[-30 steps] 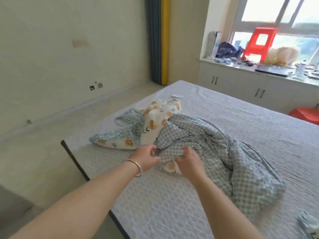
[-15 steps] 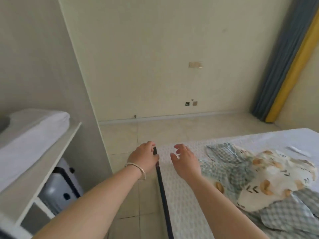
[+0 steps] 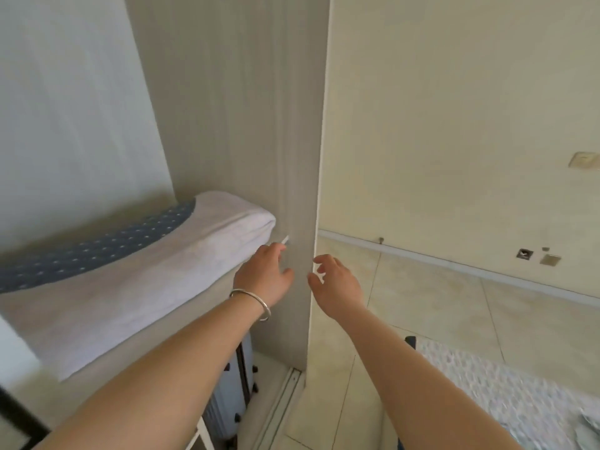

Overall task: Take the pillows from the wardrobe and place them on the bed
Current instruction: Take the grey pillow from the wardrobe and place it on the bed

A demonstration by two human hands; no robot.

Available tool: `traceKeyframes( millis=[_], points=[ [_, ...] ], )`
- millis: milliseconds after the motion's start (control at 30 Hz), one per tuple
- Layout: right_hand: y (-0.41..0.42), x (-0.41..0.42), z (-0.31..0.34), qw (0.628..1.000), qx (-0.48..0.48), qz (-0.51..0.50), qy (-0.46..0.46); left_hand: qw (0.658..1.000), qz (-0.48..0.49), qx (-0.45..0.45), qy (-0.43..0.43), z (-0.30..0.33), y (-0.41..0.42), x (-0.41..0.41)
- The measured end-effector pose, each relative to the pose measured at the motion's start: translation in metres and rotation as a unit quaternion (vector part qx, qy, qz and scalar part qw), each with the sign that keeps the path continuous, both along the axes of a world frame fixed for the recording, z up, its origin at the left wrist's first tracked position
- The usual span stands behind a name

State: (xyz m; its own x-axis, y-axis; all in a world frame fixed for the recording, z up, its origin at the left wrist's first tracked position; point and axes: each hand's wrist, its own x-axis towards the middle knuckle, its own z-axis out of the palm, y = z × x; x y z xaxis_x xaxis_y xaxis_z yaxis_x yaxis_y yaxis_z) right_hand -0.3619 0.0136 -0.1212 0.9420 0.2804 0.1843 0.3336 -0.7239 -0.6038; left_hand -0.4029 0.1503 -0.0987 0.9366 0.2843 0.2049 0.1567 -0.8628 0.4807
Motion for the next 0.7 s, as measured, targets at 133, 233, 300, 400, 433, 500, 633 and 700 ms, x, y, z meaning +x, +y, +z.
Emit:
traceKeyframes(
  millis=[133,233,300,400,433,500,633,700],
  points=[
    [0.057,0.042,0.004,1.000,-0.002,0.025,0.000,0.998,0.056,-0.011,-0.016,-0.004,0.044,0.031],
    [0.097,0.068,0.007,0.998,-0.001,0.059,-0.004,0.993,0.111,-0.025,-0.020,-0.013,0.074,0.048],
    [0.126,0.087,0.012,0.996,0.005,0.090,-0.017,0.991,0.133,-0.009,-0.017,-0.018,0.091,0.056],
    [0.172,0.109,0.012,0.989,0.003,0.146,-0.026,0.985,0.160,0.058,-0.021,-0.022,0.120,0.066],
    [0.189,0.117,0.009,0.986,0.004,0.166,-0.028,0.981,0.180,0.070,-0.025,-0.022,0.131,0.070],
    [0.221,0.130,0.005,0.978,0.003,0.205,-0.043,0.970,0.229,0.075,-0.029,-0.022,0.154,0.078],
    [0.291,0.156,0.007,0.945,0.009,0.317,-0.077,0.947,0.316,0.046,-0.043,-0.020,0.200,0.089],
    [0.324,0.163,0.010,0.923,0.013,0.377,-0.075,0.922,0.379,0.038,-0.066,-0.019,0.219,0.087]
  ],
)
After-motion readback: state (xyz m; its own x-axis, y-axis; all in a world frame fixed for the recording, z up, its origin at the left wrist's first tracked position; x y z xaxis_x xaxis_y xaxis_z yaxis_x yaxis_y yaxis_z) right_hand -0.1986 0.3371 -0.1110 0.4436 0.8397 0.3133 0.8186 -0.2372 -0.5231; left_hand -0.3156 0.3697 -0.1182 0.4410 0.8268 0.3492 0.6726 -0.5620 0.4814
